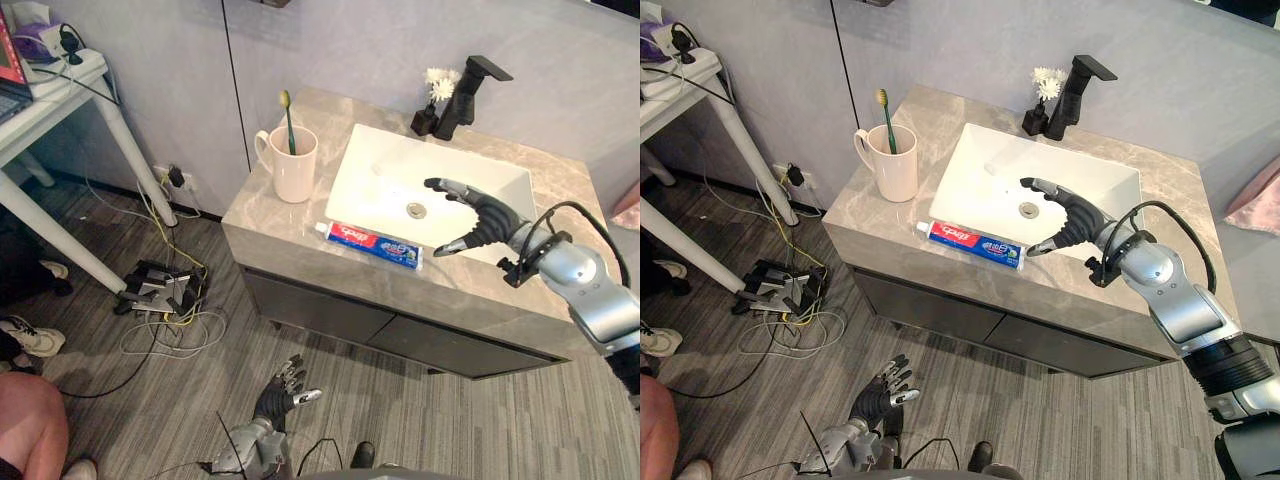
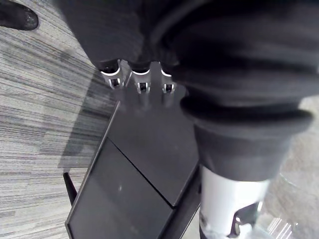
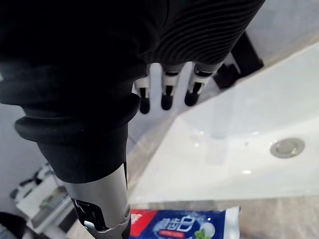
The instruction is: Organize washtable
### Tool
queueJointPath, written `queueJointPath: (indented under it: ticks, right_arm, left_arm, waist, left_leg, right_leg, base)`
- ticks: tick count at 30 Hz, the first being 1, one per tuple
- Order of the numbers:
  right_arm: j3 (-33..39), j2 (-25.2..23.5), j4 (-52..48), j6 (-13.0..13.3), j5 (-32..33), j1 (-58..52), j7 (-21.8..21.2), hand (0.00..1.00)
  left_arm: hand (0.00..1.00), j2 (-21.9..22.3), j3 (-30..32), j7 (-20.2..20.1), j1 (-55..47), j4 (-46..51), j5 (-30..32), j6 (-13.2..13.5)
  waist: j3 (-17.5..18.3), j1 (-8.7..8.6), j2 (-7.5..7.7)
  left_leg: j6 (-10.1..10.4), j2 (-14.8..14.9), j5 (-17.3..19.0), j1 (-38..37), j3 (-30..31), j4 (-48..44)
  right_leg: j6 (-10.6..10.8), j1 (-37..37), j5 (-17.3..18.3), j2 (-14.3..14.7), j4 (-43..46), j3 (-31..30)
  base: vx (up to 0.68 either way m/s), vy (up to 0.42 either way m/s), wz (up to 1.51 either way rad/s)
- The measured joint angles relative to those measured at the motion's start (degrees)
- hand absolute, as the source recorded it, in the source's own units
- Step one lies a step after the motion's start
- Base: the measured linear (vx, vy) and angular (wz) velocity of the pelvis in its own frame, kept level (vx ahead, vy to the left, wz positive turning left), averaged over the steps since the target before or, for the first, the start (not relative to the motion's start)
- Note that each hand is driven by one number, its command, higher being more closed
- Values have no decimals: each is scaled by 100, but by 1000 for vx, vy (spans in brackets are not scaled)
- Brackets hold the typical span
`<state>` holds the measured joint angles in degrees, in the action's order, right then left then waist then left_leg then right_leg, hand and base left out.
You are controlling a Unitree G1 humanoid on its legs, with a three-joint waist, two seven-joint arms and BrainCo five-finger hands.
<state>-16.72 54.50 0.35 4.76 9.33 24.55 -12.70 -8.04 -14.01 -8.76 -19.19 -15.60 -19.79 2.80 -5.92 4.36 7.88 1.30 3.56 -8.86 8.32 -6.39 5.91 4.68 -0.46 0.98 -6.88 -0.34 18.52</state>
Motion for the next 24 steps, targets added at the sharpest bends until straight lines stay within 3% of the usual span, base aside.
queueJointPath:
  ticks: [4,24]
  right_arm:
    - [0,10,60,57,-106,1,9,0]
    - [-13,8,166,111,-544,49,19,0]
  left_arm:
    - [0,-5,5,7,15,7,0,0]
    - [0,-10,9,37,27,64,0,1]
  waist:
    - [-22,97,41]
    - [-393,154,227]
  left_leg:
    - [-21,7,-16,56,8,0]
    - [-15,-26,-70,333,246,-1]
  right_leg:
    - [0,-59,0,9,0,4]
    - [-2,-205,4,21,9,222]
  base:
    - [0,0,0]
    - [4,2,6]
